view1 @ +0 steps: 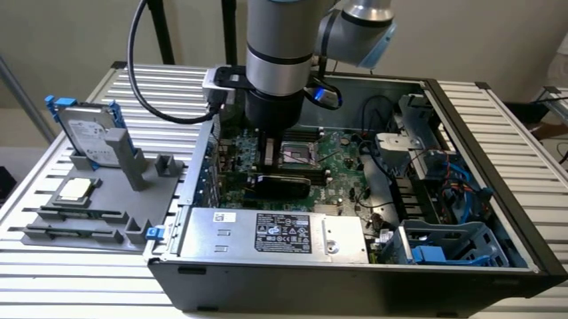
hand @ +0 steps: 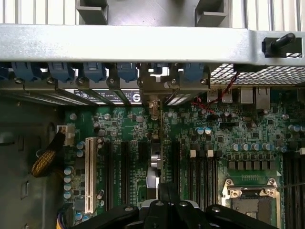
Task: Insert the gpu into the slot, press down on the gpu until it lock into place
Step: 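Press down on the gpu until it lock into place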
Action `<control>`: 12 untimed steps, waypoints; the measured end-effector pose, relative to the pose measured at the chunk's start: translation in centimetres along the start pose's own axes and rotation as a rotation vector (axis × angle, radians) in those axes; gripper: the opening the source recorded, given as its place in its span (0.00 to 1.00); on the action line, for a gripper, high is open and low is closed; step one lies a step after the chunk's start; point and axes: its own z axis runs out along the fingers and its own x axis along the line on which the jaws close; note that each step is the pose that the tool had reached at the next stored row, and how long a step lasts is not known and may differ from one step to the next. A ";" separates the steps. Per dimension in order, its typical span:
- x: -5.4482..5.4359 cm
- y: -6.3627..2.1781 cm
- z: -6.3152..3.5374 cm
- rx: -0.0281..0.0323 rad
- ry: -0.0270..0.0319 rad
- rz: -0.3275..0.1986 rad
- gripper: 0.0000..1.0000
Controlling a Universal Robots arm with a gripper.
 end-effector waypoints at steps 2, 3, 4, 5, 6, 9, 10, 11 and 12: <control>0.0 0.01 -0.34 -0.0012 0.0026 0.000 0.11; 0.0 0.10 -0.46 -0.0014 0.0049 0.000 0.11; 0.0 0.26 -0.45 -0.0010 0.0061 0.000 0.11; 0.0 0.52 -0.45 -0.0011 0.0092 0.000 0.11; 0.0 0.75 -0.46 -0.0009 0.0134 0.000 0.11; 0.0 1.18 -0.44 -0.0040 0.0292 -0.001 0.11; 0.0 1.29 -0.44 -0.0067 0.0341 -0.001 0.11; 0.0 1.40 -0.44 -0.0099 0.0385 -0.001 0.11; 0.0 1.52 -0.42 -0.0138 0.0425 -0.001 0.11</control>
